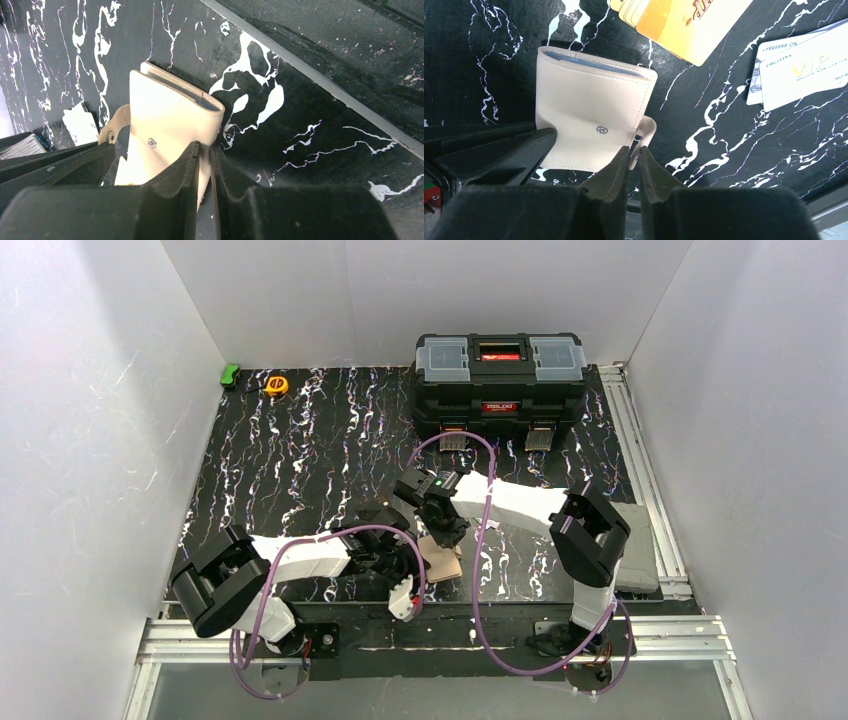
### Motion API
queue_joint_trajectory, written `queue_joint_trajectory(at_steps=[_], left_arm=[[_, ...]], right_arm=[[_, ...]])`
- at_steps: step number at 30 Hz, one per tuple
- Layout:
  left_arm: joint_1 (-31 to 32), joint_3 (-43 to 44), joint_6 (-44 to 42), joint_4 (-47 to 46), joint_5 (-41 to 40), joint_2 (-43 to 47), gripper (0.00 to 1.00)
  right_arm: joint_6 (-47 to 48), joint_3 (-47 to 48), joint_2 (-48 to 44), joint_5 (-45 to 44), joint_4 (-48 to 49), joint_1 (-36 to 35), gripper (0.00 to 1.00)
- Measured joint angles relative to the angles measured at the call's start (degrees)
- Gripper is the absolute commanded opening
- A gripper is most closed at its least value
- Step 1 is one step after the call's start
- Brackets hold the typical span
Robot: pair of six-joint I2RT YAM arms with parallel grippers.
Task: Put the credit cards into the card holder
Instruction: Close the card holder at the center of the board.
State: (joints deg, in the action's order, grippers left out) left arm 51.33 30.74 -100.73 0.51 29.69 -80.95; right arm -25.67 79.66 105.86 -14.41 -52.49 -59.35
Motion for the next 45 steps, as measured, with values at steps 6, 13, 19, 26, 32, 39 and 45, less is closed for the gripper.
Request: queue_joint_trajectory(at_steps=[6,13,19,26,32,39,45], left_arm=[[0.0,0.0,0.0,0.0,0.0,0.0,0.11],[0.0,0.0,0.02,-0.02,0.0,0.0,0.11],[0.0,0.0,0.02,-0.02,-0.04,0.02,0.11],[0.0,0.0,0.02,-0.02,-0.07,0.02,0.11],[0.0,0.0,0.0,0.0,-0.07,0.02,0.11],[0.0,0.0,-0.02,0.09,-0.07,0.02,0.11],[0.0,0.0,-0.09,0.13,-0.07,0.02,0.11]], right_arm=[[-0.07,0.0,0.02,0.68,-0.02,0.11,0.18],[-0.13,-0.17,0.2,1.33,-0.02,0.15,0.29],[-0.28,-0.72,0.59,1.51,-0.15,0.46,0.26],[-0.74,-0.81,0.59,1.33,-0.09,0.52,0.13],[-1.03,-0.81,0.59,0.7,-0.13,0.52,0.14],[-1.18,-0.81,0.59,-0.28,-0.9,0.52,0.22],[-1.25,-0.81,0.57,-0.5,-1.42,0.52,0.26]])
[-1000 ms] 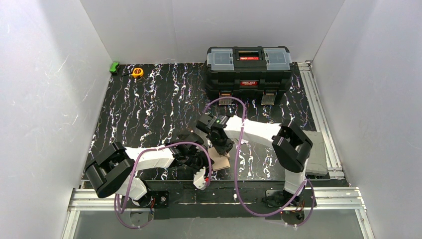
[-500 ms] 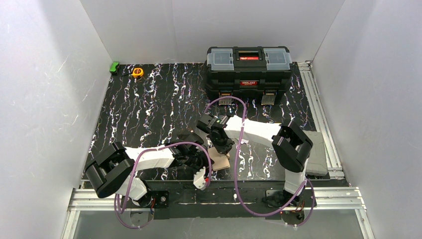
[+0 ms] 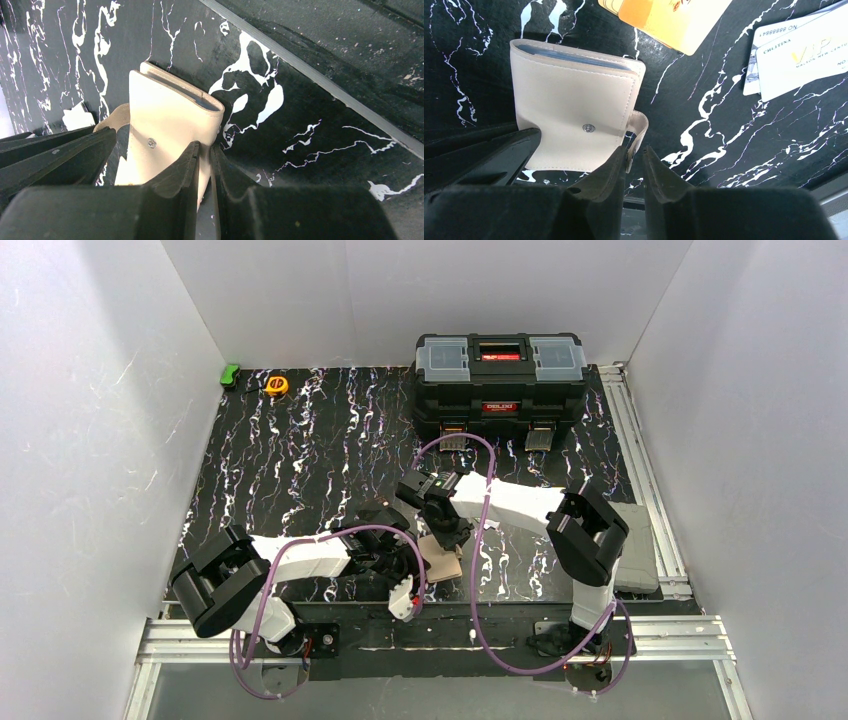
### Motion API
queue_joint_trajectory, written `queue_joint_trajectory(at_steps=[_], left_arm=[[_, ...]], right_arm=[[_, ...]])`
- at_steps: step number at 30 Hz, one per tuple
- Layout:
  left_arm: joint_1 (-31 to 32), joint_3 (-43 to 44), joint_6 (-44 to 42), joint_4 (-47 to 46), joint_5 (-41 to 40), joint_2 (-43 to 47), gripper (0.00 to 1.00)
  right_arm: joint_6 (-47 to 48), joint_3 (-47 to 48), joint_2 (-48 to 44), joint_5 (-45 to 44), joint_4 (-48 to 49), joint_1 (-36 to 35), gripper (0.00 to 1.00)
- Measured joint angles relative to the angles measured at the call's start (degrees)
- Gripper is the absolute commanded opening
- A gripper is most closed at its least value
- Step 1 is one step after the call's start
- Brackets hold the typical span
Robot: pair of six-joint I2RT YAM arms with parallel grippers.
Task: Put the credit cards into the card holder
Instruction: Close the card holder at the center of the board.
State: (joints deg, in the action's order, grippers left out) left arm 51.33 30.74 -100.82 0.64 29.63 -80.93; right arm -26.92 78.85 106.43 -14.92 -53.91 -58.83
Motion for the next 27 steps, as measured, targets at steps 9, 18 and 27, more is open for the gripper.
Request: queue_joint_trajectory(at_steps=[9,18,27], left_arm=[[0.0,0.0,-0.13,0.04,0.0,0.02,0.11],[0.0,0.0,-0.13,0.04,0.0,0.02,0.11],[0.0,0.0,-0.13,0.04,0.0,0.02,0.11]], right_arm=[[-0.2,0.0,-0.09,-0.15,0.0,0.0,0.18],[-0.87,0.0,-1.07,-0.61,0.0,-0.02,0.06],[-1.27,0.0,-1.09,-0.11,0.11,-0.02,0.01]])
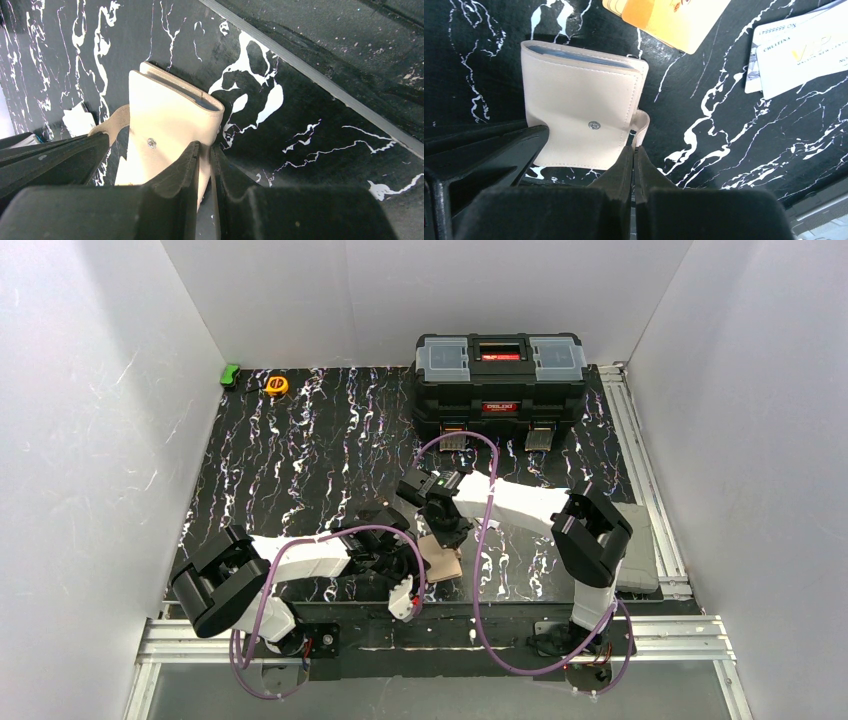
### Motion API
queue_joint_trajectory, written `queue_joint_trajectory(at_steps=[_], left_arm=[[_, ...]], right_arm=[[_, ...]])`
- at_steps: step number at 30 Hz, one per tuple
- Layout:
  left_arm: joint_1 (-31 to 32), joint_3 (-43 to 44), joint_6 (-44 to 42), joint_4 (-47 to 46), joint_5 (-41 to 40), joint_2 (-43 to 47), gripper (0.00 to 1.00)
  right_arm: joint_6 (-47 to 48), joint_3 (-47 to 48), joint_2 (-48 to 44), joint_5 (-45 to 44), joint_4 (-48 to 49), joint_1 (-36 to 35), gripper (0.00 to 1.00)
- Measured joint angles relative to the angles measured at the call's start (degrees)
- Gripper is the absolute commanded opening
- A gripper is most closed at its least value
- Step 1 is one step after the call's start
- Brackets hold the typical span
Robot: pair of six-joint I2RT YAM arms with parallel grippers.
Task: Put the credit cards into the card holder
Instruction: Close the card holder at the center of the board.
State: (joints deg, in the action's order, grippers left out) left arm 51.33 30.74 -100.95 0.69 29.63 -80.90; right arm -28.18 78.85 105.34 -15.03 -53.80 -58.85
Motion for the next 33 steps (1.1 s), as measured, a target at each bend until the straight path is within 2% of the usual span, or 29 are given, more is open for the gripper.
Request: queue_joint_trajectory(at_steps=[13,33], left_arm=[[0.0,0.0,0.02,0.02,-0.04,0.0,0.1],[0.0,0.0,0.0,0.02,-0.04,0.0,0.09]], right_arm=[[3.08,0.0,0.28,6.43,2.91,0.61,0.01],[4.61,-0.02,2.43,10.56,4.87,2.01,0.01]])
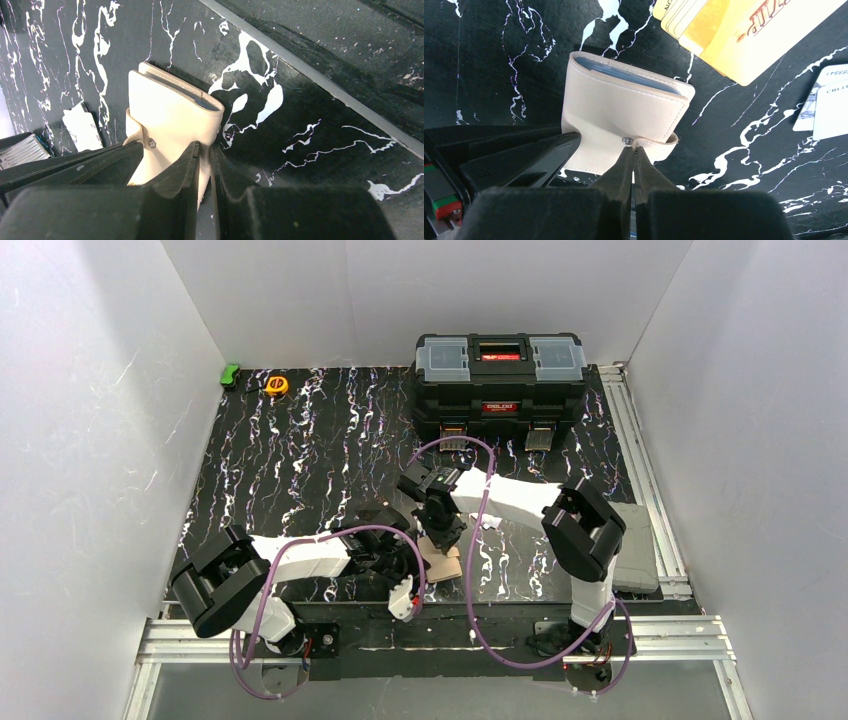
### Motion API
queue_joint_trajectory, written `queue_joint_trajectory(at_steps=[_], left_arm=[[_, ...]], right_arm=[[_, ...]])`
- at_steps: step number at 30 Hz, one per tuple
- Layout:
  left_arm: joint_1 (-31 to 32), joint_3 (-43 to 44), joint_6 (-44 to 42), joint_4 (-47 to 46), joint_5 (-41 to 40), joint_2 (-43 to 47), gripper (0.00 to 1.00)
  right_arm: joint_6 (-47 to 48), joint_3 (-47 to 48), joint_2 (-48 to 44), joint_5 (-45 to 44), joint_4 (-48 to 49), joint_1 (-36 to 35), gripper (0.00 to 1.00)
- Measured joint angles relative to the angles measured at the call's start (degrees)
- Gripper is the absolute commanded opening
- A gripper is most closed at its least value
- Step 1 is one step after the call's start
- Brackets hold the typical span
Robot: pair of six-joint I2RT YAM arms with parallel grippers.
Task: Put the credit cards into the card holder
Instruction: Close the card holder at the center of the board.
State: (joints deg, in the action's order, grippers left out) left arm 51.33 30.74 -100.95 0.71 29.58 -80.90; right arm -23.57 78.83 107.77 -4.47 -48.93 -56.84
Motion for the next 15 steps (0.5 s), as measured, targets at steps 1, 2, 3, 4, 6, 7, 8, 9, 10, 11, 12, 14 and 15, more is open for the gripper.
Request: queue_joint_trajectory(at_steps=[1,2,3,4,6,7,8,9,10,11,12,14,15], left_arm=[[0.0,0.0,0.0,0.0,0.0,0.0,0.09],[0.0,0.0,0.0,0.0,-0.02,0.0,0.09],[0.0,0.0,0.0,0.0,-0.02,0.0,0.09],[0.0,0.0,0.0,0.0,-0.02,0.0,0.09],[0.0,0.0,0.0,0.0,-0.02,0.0,0.09],[0.0,0.0,0.0,0.0,-0.02,0.0,0.09],[0.0,0.0,0.0,0.0,0.0,0.0,0.08],[0.0,0.0,0.0,0.0,0.0,0.0,0.08],[0.0,0.0,0.0,0.0,0.0,0.0,0.08],[0.0,0.0,0.0,0.0,-0.02,0.0,0.08],[0.0,0.0,0.0,0.0,0.0,0.0,0.08],[0.0,0.0,-0.02,0.0,0.0,0.0,0.08],[0.0,0.0,-0.02,0.0,0.0,0.0,0.08]], right_arm=[[0.02,0.0,0.11,0.17,0.07,0.0,0.01],[0.04,-0.02,0.24,0.35,0.13,0.04,0.01],[0.11,-0.02,0.39,0.5,0.24,0.07,0.01],[0.2,-0.02,0.61,0.63,0.35,0.09,0.01],[0.42,-0.04,1.07,0.83,0.46,0.15,0.01],[0.48,-0.04,1.27,0.9,0.5,0.17,0.01],[0.59,-0.04,1.36,0.96,0.52,0.2,0.01],[0.7,-0.04,1.36,1.07,0.57,0.22,0.01],[0.83,-0.04,1.36,1.07,0.59,0.22,0.01],[0.98,-0.04,1.36,1.11,0.61,0.22,0.01],[1.05,-0.04,1.36,1.18,0.63,0.22,0.01],[1.27,-0.04,1.38,1.27,0.66,0.22,0.01],[1.33,-0.04,1.38,1.29,0.68,0.22,0.01]])
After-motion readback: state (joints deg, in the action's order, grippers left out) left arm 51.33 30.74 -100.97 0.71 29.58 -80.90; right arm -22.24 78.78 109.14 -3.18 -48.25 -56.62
